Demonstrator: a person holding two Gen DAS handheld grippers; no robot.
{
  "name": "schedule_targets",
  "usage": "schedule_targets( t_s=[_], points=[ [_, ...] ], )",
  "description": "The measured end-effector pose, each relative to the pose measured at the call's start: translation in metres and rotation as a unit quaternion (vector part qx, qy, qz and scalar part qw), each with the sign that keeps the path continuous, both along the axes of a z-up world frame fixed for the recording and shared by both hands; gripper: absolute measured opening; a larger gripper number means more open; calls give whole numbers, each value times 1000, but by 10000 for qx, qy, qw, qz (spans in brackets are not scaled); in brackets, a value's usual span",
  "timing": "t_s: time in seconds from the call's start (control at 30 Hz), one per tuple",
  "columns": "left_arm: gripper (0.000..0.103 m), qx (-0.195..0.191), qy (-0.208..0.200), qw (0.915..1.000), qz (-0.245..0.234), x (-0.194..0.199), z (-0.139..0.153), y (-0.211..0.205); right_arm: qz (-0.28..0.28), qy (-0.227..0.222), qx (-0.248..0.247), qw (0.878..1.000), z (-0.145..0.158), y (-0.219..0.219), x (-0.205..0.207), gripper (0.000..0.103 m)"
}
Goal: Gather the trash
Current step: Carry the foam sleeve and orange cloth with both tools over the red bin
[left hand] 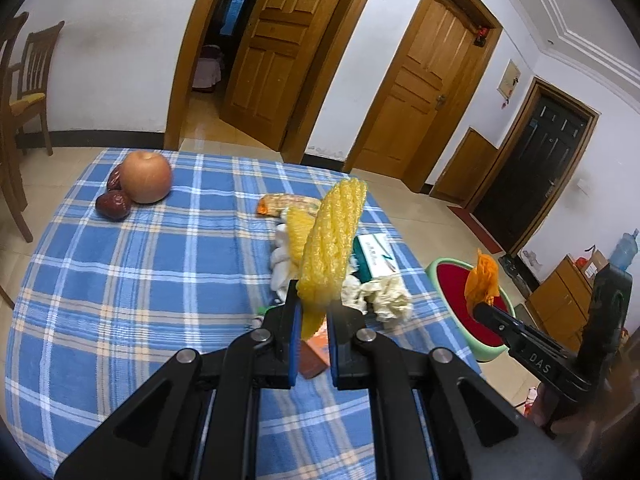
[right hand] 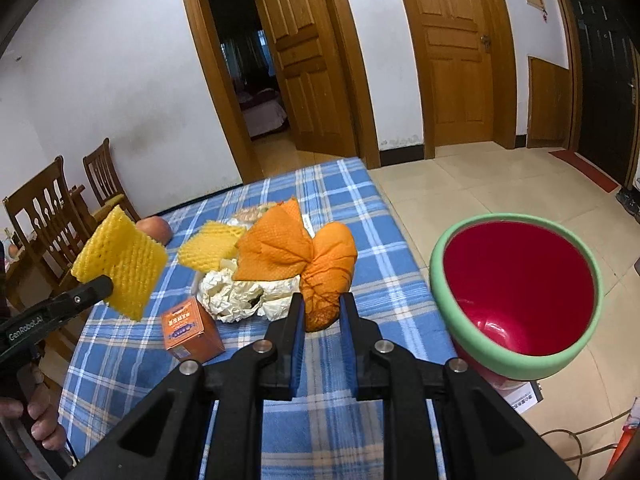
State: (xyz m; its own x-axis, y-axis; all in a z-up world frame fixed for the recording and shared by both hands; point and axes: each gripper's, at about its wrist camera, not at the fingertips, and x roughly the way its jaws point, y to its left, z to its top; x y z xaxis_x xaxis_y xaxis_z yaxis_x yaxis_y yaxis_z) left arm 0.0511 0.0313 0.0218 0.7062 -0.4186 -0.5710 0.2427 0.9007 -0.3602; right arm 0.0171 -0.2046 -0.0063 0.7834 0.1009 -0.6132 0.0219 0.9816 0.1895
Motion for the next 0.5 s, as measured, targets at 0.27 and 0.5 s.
schedule_targets(
  t_s=[0.27, 0.5],
  points=[
    [10, -36, -81, 9997, -207, 0, 11, -24, -186, -187, 75, 9996, 11, -22, -15, 19],
    [10, -19, -125, 9989, -442, 1, 18, -54, -358, -263, 130, 9989, 14, -39, -23, 19]
  ],
)
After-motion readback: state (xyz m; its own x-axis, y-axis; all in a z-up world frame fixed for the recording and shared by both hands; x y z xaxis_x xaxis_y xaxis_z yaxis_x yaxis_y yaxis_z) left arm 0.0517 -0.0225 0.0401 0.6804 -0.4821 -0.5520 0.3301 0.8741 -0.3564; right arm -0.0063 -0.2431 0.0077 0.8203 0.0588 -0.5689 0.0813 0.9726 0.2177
